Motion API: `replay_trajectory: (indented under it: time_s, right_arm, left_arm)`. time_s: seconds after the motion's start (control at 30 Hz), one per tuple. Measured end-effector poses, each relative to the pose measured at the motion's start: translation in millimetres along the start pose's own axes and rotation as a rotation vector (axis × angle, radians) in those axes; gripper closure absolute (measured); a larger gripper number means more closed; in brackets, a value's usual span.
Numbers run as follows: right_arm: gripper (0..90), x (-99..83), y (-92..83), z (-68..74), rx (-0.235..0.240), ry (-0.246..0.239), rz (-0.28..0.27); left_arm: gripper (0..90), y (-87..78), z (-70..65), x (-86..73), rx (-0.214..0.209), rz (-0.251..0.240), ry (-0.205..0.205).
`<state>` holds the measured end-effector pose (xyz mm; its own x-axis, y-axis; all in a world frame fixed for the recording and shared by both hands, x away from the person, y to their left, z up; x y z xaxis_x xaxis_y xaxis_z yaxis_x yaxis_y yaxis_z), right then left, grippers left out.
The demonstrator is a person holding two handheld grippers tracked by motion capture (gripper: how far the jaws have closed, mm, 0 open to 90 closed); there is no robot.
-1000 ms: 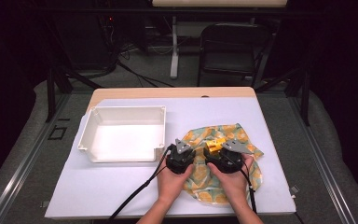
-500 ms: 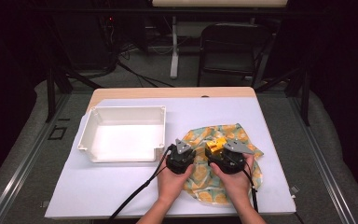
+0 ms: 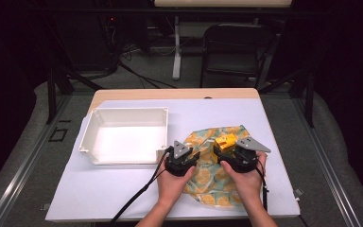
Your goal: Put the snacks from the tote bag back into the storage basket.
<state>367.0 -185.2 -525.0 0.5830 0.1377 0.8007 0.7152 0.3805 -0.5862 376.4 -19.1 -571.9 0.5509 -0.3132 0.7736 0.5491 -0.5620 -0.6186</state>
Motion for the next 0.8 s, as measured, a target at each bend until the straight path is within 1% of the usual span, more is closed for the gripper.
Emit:
replay_trajectory:
  time_s: [0.07, 0.1, 0.13, 0.17, 0.2, 0.27, 0.3, 0.33, 0.37, 0.4, 0.43, 0.5, 0.53, 0.57, 0.6, 0.63, 0.67, 0.7, 0.73, 0.77, 0.8]
  right_arm:
    - [29.9, 3.4, -4.2, -3.3, 0.01, 0.009, -0.009]
    - [29.9, 3.4, -4.2, -3.3, 0.01, 0.009, -0.009]
    - [29.9, 5.0, -6.9, -5.4, 0.012, 0.011, -0.009]
    - [29.9, 7.7, -11.1, -8.7, 0.013, 0.018, -0.016]
    - [29.9, 8.9, -13.4, -10.5, 0.015, 0.021, -0.017]
    - [29.9, 10.9, -17.2, -13.4, 0.016, 0.026, -0.019]
    - [29.9, 12.5, -19.8, -15.1, 0.02, 0.028, -0.023]
    - [29.9, 13.7, -21.7, -16.1, 0.02, 0.033, -0.028]
    - [29.9, 14.8, -23.9, -17.3, 0.019, 0.033, -0.027]
    - [29.9, 16.0, -25.5, -18.0, 0.019, 0.037, -0.032]
    - [29.9, 17.2, -27.1, -18.7, 0.023, 0.035, -0.035]
    - [29.9, 19.2, -29.5, -19.2, 0.025, 0.039, -0.042]
    - [29.9, 19.2, -29.5, -19.2, 0.025, 0.039, -0.042]
    - [29.9, 20.2, -31.7, -19.5, 0.027, 0.036, -0.039]
    - [29.9, 20.6, -32.3, -19.1, 0.03, 0.039, -0.041]
    - [29.9, 20.9, -33.0, -18.7, 0.033, 0.042, -0.039]
    - [29.9, 21.5, -33.0, -18.2, 0.035, 0.043, -0.043]
    - [29.9, 21.8, -33.6, -17.5, 0.038, 0.041, -0.038]
    - [29.9, 22.3, -33.6, -16.4, 0.04, 0.046, -0.043]
    - [29.9, 22.2, -34.4, -16.5, 0.036, 0.039, -0.033]
    - [29.9, 22.5, -34.4, -15.4, 0.039, 0.039, -0.033]
  left_arm:
    - [58.5, -11.8, -1.2, 7.2, -0.006, -0.03, 0.01]
    - [57.5, -11.8, -1.2, 7.2, -0.006, -0.03, 0.01]
    - [57.5, -16.6, -1.8, 10.1, -0.013, -0.04, 0.009]
    - [54.5, -26.2, -3.3, 15.0, -0.018, -0.057, 0.013]
    - [53.4, -30.9, -4.5, 17.3, -0.024, -0.066, 0.018]
    - [51.3, -38.8, -9.0, 21.3, -0.049, -0.084, 0.022]
    - [50.7, -41.6, -12.0, 22.6, -0.065, -0.085, 0.036]
    - [49.5, -41.6, -12.0, 22.6, -0.065, -0.085, 0.036]
    - [48.3, -43.4, -19.8, 24.9, -0.092, -0.086, 0.059]
    - [47.0, -43.4, -19.8, 24.9, -0.092, -0.086, 0.059]
    - [45.3, -42.9, -27.4, 26.1, -0.117, -0.081, 0.091]
    - [42.6, -40.8, -33.0, 27.0, -0.136, -0.083, 0.119]
    - [41.2, -40.8, -33.0, 27.0, -0.136, -0.083, 0.119]
    - [39.5, -38.4, -37.6, 27.9, -0.161, -0.09, 0.122]
    - [37.6, -37.7, -39.3, 28.1, -0.171, -0.086, 0.132]
    - [35.3, -36.0, -42.1, 28.8, -0.184, -0.099, 0.137]
    - [33.3, -34.0, -45.4, 29.0, -0.173, -0.099, 0.143]
    - [30.9, -32.3, -47.9, 28.7, -0.19, -0.09, 0.16]
    - [28.2, -30.7, -50.0, 28.5, -0.195, -0.081, 0.172]
    - [26.9, -28.9, -52.1, 28.4, -0.195, -0.08, 0.17]
    - [24.7, -27.5, -52.9, 28.4, -0.169, -0.083, 0.164]
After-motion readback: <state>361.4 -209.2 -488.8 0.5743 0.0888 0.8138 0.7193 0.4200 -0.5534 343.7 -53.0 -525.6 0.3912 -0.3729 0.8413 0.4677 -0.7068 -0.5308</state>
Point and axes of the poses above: each handheld gripper's, and its own axes: y roughly forward along the jaws, x roughly out of its top, z roughly to its left, the point moved 6 cm from there along y, roughly forward along the jaws, and after that the axes turned 11 degrees about z, right-handed, at the moved point
